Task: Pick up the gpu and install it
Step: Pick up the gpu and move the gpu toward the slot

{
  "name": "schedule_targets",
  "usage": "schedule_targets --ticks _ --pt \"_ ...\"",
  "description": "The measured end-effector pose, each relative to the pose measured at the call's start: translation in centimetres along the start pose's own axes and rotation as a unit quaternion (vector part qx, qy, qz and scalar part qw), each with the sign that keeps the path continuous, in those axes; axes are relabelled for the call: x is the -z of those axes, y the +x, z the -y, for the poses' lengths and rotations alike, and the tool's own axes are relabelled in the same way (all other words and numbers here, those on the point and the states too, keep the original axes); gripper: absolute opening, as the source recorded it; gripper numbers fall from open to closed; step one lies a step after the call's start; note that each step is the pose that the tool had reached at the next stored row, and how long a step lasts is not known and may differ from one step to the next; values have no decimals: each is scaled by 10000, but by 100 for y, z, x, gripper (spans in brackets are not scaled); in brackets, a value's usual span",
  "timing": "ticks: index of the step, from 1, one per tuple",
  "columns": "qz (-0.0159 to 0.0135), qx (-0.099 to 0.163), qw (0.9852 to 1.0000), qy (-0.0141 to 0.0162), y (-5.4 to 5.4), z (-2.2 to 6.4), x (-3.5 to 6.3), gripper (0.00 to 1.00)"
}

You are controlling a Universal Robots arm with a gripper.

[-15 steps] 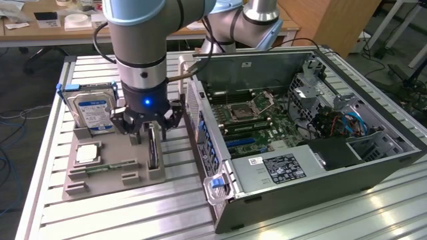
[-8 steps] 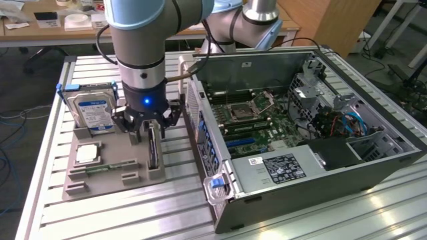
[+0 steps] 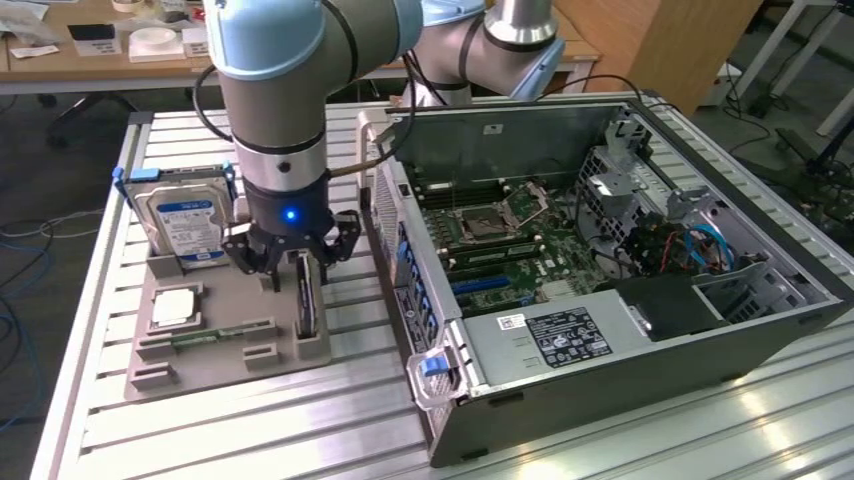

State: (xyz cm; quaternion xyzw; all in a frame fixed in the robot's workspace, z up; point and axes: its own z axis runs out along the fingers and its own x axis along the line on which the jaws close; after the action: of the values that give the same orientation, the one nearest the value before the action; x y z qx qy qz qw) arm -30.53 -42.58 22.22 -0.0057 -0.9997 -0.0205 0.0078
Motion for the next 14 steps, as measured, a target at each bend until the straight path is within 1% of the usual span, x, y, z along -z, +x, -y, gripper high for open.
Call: schedule_targets --ticks 10,11,12,13,14 --pt "0 -8 10000 1 0 0 -11 59" --pt "0 -8 10000 1 1 0 -11 58" --pt "0 -8 10000 2 1 0 -11 51" --pt "0 -8 10000 1 1 0 -11 51" --pt "0 -8 10000 1 1 0 -11 45"
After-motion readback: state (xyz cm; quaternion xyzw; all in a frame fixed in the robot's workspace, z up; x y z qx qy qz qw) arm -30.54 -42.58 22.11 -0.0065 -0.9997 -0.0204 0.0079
